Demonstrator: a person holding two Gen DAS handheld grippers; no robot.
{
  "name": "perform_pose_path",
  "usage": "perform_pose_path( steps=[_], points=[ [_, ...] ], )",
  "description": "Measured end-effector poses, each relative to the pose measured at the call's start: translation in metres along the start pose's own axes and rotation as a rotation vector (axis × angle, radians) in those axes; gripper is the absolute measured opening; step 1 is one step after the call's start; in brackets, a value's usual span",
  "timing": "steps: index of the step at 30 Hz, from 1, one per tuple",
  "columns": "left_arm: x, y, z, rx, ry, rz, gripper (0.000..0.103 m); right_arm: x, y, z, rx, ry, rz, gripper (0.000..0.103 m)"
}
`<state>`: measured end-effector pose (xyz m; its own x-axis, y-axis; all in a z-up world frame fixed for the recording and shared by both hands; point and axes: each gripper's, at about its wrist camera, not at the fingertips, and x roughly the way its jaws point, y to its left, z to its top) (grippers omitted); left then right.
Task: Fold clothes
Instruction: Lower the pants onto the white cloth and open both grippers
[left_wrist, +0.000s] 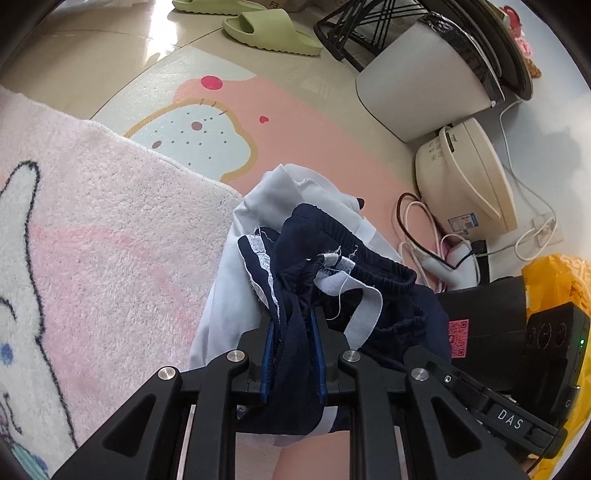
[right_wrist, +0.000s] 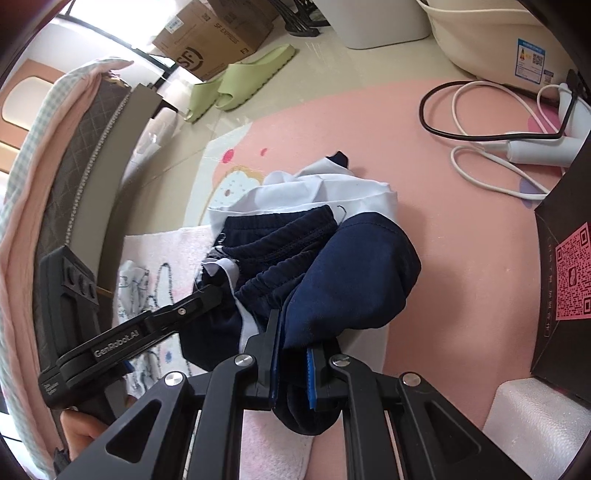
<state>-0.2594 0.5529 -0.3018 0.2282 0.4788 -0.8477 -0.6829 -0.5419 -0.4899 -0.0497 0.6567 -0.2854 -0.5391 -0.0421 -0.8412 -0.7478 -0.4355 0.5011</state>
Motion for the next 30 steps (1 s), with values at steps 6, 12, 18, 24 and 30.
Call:
perform_pose_path(
  steps=[6, 12, 18, 24, 30],
  points=[
    [0.006, 0.007, 0.002, 0.0, 0.016, 0.02, 0.017, 0.008, -0.009, -0.002, 0.015, 0.023, -0.077, 0.008],
    [0.01, 0.019, 0.002, -0.058, 0.015, -0.01, 0.021, 0.018, -0.014, -0.004, 0.026, 0.05, -0.128, 0.017],
    [-0.001, 0.025, 0.004, -0.101, -0.026, 0.006, 0.06, 0.013, -0.027, -0.004, 0.091, 0.04, -0.213, 0.06],
    [-0.044, 0.037, 0.015, -0.189, -0.143, -0.019, 0.076, -0.002, -0.026, -0.002, 0.107, -0.006, -0.242, 0.066],
    [-0.077, 0.023, 0.018, -0.138, -0.203, 0.003, 0.077, -0.025, -0.005, 0.001, 0.066, -0.098, -0.24, 0.067]
  ],
)
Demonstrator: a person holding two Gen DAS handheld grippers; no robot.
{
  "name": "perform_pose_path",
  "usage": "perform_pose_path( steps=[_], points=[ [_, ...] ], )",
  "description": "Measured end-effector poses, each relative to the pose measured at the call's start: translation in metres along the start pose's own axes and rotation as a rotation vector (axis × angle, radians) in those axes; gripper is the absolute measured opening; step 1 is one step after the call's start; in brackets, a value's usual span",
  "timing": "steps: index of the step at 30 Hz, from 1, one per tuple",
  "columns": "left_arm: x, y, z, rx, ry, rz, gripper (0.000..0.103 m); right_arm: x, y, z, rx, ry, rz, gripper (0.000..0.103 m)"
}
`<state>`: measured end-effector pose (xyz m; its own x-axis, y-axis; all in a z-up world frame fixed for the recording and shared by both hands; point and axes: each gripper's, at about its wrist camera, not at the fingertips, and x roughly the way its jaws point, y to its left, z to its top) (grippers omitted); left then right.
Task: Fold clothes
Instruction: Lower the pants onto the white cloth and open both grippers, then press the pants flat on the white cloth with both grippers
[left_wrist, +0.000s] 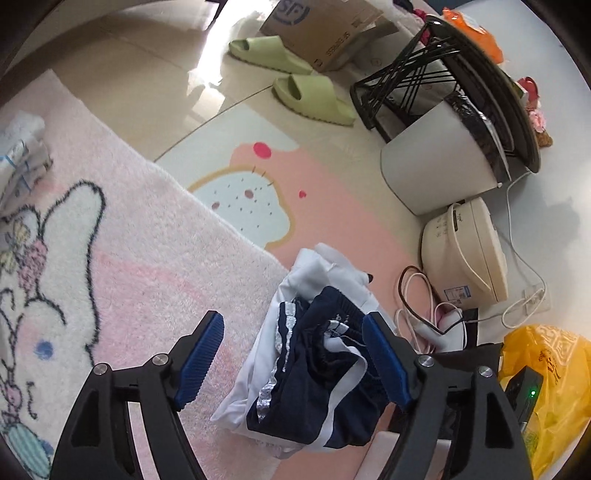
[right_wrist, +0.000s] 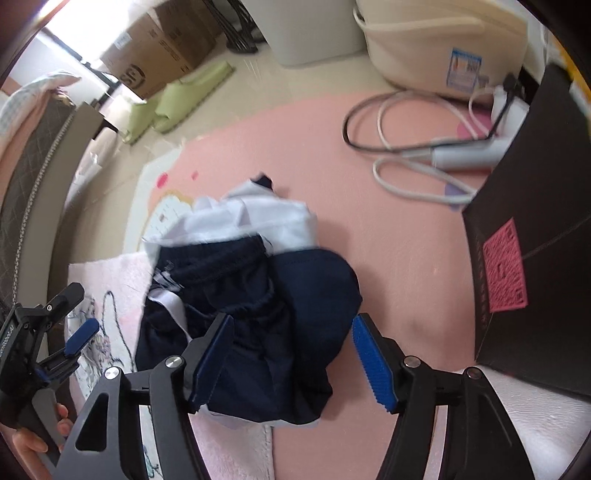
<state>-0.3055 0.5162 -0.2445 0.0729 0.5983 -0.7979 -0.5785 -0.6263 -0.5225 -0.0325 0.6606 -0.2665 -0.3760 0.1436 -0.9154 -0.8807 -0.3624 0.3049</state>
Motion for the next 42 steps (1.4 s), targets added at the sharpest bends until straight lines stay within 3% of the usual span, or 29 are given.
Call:
perform_pose_path(
  steps=[8, 12, 17, 21, 25, 32, 37, 38, 40, 42],
  points=[
    [0.004, -0.043, -0.021, 0.148, 0.014, 0.003, 0.077, -0.018, 0.028, -0.001, -0.099, -0.093, 0.076, 0.067],
    [0.012, -0.046, -0.031, 0.156, 0.025, 0.003, 0.077, -0.021, 0.038, -0.004, -0.157, -0.118, 0.137, 0.067],
    [0.018, -0.034, -0.037, 0.128, 0.027, 0.009, 0.077, -0.023, 0.002, 0.004, -0.012, -0.132, 0.059, 0.067],
    [0.027, -0.029, -0.043, 0.1, 0.032, -0.01, 0.077, -0.02, -0.026, 0.007, 0.123, -0.104, 0.148, 0.066],
    [0.031, -0.03, -0.048, 0.06, 0.051, -0.084, 0.077, -0.018, -0.029, 0.007, 0.185, -0.078, 0.316, 0.055],
    [0.046, -0.036, -0.06, 0.048, 0.1, -0.16, 0.077, -0.003, -0.02, 0.002, 0.205, -0.006, 0.415, 0.055],
    [0.067, -0.029, -0.067, 0.017, 0.135, -0.164, 0.077, 0.014, 0.01, -0.006, 0.1, 0.04, 0.386, 0.054],
    [0.069, -0.026, -0.067, 0.009, 0.134, -0.166, 0.077, 0.017, 0.011, -0.008, 0.106, 0.045, 0.408, 0.05],
    [0.075, -0.021, -0.066, -0.011, 0.143, -0.166, 0.077, 0.025, 0.01, -0.008, 0.134, 0.06, 0.458, 0.024],
    [0.079, -0.018, -0.065, -0.02, 0.142, -0.169, 0.077, 0.032, 0.008, -0.008, 0.15, 0.077, 0.459, 0.011]
  ],
)
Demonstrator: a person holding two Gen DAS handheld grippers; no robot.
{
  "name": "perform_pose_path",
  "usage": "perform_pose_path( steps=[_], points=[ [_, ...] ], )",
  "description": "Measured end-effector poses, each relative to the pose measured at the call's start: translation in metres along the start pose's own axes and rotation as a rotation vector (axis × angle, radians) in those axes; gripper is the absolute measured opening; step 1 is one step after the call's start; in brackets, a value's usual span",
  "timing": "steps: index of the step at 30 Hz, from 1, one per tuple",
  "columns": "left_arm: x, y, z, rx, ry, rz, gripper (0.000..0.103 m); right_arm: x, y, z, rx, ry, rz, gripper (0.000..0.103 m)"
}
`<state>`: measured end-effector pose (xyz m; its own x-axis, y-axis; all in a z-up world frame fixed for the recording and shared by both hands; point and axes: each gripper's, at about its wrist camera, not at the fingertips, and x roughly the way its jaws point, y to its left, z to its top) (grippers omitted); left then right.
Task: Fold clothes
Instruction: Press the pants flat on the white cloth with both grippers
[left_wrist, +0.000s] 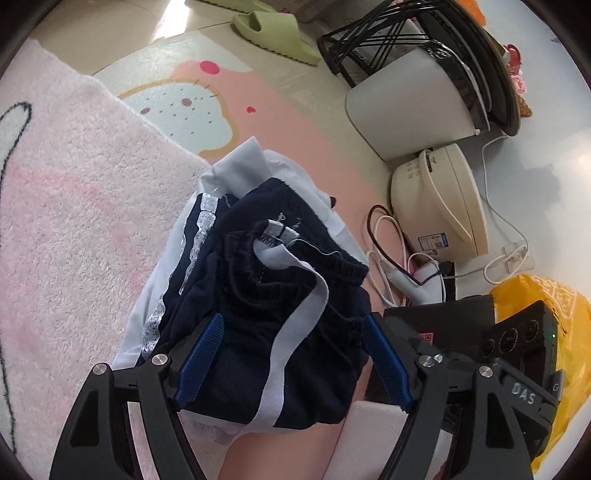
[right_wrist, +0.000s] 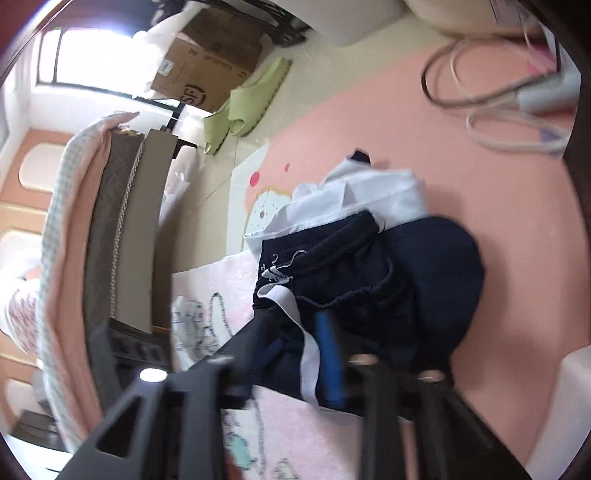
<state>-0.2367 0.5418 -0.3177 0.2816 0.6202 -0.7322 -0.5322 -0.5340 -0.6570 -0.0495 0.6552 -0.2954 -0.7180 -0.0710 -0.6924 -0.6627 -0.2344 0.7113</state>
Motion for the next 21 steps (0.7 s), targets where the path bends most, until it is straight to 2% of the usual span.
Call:
perform_pose_path(
  steps=[5, 9, 12, 16, 18, 20, 21],
  points=[
    [0.003, 0.004, 0.005, -0.022, -0.013, -0.026, 0.077, 0.015, -0.013, 0.004, 0.041, 0.02, -0.021, 0.011],
    [0.005, 0.006, 0.004, -0.025, -0.013, -0.035, 0.077, 0.028, -0.02, 0.005, 0.004, 0.024, -0.159, 0.011],
    [0.002, 0.009, 0.004, -0.046, -0.015, -0.06, 0.077, 0.03, -0.021, 0.003, -0.013, 0.025, -0.206, 0.011],
    [-0.014, 0.006, 0.005, -0.065, -0.023, -0.125, 0.077, 0.025, -0.007, 0.003, -0.061, 0.01, -0.234, 0.011],
    [-0.029, 0.002, 0.006, -0.06, -0.048, -0.123, 0.077, 0.018, 0.01, 0.001, -0.106, -0.014, -0.251, 0.012],
    [-0.045, -0.002, 0.007, -0.053, -0.073, -0.115, 0.077, 0.007, 0.03, -0.001, -0.155, -0.039, -0.298, 0.015],
    [-0.054, -0.003, 0.007, -0.05, -0.084, -0.107, 0.077, 0.002, 0.039, -0.003, -0.176, -0.05, -0.32, 0.022]
  ],
)
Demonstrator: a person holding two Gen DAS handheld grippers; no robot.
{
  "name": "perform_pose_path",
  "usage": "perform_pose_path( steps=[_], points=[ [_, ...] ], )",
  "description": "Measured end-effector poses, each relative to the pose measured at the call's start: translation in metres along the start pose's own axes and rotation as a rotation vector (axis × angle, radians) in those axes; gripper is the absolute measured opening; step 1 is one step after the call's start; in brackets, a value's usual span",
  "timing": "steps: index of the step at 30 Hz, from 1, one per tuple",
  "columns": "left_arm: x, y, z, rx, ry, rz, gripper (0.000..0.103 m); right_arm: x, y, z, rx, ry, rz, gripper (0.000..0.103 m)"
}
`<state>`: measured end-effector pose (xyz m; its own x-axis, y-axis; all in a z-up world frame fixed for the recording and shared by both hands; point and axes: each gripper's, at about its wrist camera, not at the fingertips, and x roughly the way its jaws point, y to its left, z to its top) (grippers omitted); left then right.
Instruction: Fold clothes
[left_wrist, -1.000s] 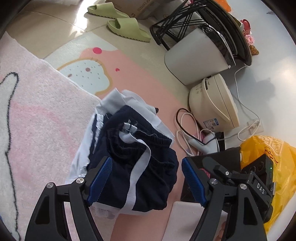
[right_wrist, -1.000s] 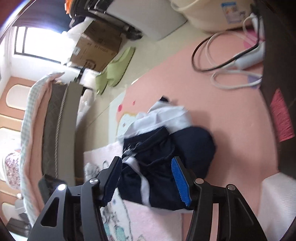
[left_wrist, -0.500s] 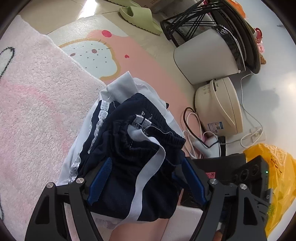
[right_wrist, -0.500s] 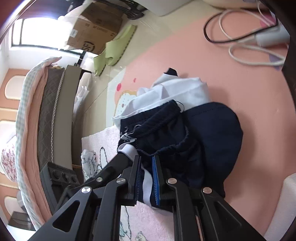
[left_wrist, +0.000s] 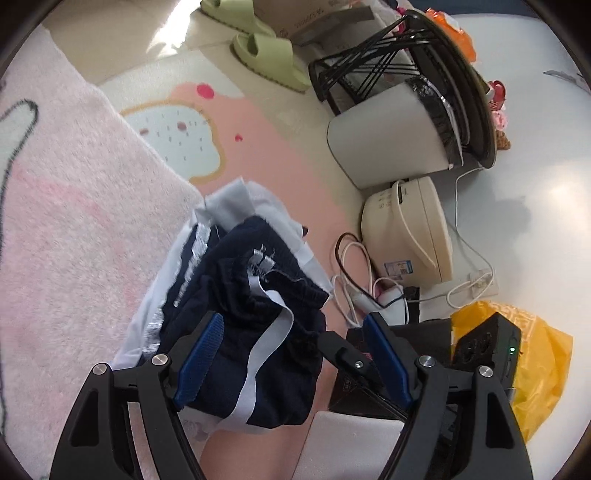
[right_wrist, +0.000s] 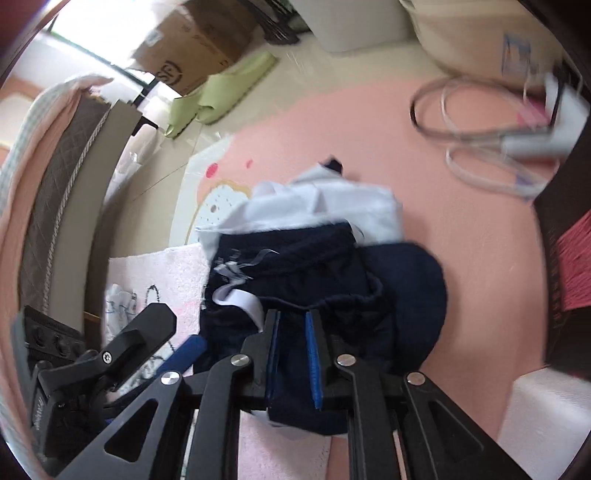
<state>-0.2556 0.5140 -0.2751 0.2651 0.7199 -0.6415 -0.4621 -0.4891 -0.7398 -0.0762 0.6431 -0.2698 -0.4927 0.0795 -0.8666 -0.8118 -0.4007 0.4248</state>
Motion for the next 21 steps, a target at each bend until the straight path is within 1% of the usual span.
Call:
perform_pose_path(
  steps=[1, 3, 5, 8, 10, 16, 18, 21],
  points=[
    [-0.009, -0.002, 0.0, 0.005, -0.011, 0.01, 0.077, -0.008, 0.006, -0.002, -0.015, -0.009, -0.026, 0.031],
    [-0.026, -0.006, -0.003, 0.015, -0.013, 0.001, 0.077, -0.022, 0.017, -0.006, -0.04, -0.026, -0.087, 0.038],
    [-0.039, -0.01, -0.008, 0.029, -0.009, -0.002, 0.077, -0.034, 0.026, -0.013, -0.054, -0.038, -0.15, 0.04],
    [-0.054, -0.015, -0.019, 0.059, 0.004, 0.015, 0.077, -0.048, 0.034, -0.026, -0.062, -0.046, -0.239, 0.047],
    [-0.061, -0.018, -0.027, 0.081, 0.014, 0.04, 0.077, -0.058, 0.036, -0.036, -0.059, -0.049, -0.262, 0.053],
    [-0.078, -0.03, -0.053, 0.193, 0.03, 0.147, 0.077, -0.072, 0.047, -0.051, -0.071, -0.057, -0.277, 0.06],
    [-0.082, -0.034, -0.06, 0.258, 0.027, 0.21, 0.078, -0.077, 0.051, -0.056, -0.078, -0.067, -0.291, 0.061],
    [-0.088, -0.039, -0.068, 0.329, 0.014, 0.289, 0.078, -0.084, 0.056, -0.064, -0.098, -0.073, -0.322, 0.064]
  ],
)
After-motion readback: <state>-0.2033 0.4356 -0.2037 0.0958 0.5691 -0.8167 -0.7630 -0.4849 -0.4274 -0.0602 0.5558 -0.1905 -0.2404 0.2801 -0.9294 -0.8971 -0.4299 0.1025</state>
